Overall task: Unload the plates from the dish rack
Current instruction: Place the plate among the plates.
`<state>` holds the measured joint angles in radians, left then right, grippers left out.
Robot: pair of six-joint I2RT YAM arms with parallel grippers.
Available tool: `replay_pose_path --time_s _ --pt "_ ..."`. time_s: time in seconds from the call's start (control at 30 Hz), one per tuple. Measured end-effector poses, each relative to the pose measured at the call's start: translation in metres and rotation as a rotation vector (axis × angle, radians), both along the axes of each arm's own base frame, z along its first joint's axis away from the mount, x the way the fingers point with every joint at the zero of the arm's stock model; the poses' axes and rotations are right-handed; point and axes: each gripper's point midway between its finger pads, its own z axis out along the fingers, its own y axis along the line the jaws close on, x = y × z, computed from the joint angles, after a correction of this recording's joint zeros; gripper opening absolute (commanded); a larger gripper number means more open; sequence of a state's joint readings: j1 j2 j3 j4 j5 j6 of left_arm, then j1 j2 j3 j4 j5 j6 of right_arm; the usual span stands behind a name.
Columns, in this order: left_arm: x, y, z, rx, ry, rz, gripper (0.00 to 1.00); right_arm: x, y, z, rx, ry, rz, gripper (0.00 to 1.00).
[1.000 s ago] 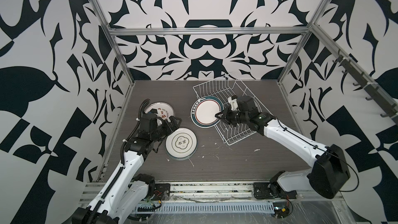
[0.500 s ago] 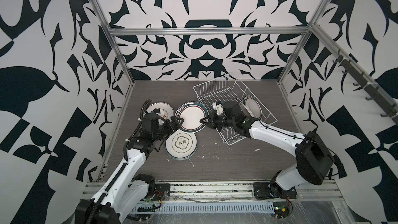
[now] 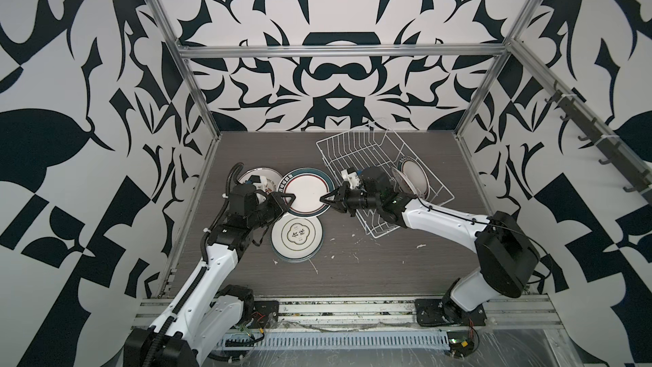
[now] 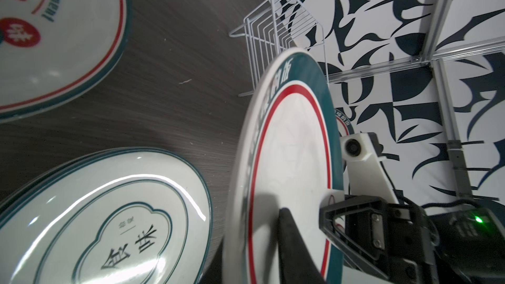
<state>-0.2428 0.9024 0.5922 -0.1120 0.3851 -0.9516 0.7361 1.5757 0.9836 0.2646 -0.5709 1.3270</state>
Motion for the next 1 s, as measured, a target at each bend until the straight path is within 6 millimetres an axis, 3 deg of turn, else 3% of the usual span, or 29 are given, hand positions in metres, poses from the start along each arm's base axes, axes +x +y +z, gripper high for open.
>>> replay_pose_path --time_s 0.2,0.4,0.53,0.7,1.0 --pt "0.000 0.002 0.005 -0.016 -0.003 0.013 0.00 0.001 0.002 0.002 0.017 -0.002 0.005 0.04" --pt "-0.002 0.003 0.006 -0.014 -0.006 0.013 0.00 0.000 0.004 0.001 0.004 -0.005 0.016 0.16" --pt "-0.007 0.004 0.007 0.011 -0.023 -0.003 0.00 -0.009 0.005 -0.011 -0.049 -0.009 0.042 0.26" --pt "-0.013 0.006 0.006 0.035 -0.025 -0.015 0.00 -0.016 0.004 -0.023 -0.102 -0.008 0.067 0.32" --pt "-0.017 0.010 0.008 0.065 -0.040 -0.013 0.00 -0.016 0.004 -0.024 -0.118 -0.026 0.081 0.42"
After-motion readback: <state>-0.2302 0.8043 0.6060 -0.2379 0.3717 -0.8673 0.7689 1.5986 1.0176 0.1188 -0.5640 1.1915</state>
